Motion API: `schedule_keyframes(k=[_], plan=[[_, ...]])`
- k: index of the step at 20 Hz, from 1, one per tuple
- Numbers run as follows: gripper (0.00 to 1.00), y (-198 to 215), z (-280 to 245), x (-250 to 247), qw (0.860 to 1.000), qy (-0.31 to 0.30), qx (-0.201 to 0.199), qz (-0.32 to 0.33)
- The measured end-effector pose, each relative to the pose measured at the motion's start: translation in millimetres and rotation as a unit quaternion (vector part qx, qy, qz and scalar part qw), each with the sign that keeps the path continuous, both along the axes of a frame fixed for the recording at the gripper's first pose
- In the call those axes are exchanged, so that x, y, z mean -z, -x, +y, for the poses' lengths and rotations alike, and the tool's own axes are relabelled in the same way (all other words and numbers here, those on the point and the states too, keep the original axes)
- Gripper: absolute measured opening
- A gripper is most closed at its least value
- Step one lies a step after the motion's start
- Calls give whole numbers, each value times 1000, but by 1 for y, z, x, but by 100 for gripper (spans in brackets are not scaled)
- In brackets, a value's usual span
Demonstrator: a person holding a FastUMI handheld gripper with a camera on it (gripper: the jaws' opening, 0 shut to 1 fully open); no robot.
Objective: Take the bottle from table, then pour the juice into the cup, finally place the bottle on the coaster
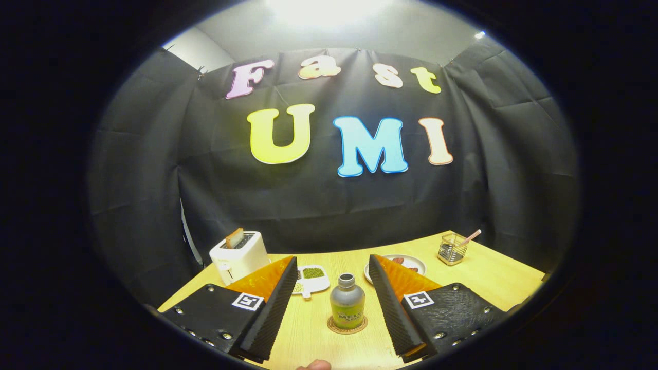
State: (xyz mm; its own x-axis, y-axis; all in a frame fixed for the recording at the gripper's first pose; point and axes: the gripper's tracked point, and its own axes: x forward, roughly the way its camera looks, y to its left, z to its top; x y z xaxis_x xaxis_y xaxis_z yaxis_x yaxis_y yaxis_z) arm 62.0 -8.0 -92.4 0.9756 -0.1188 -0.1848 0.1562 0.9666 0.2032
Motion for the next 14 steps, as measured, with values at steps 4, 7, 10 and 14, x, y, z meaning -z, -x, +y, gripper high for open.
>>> schedule_keyframes(k=[4,7,10,14], plan=[[84,14,-6,-37,1000,1,-5,-24],[84,24,-9,-59,999,1,-8,-42],[84,37,-10,-72,999,1,-12,-51],[84,51,-5,-81,998,-3,-23,-66]])
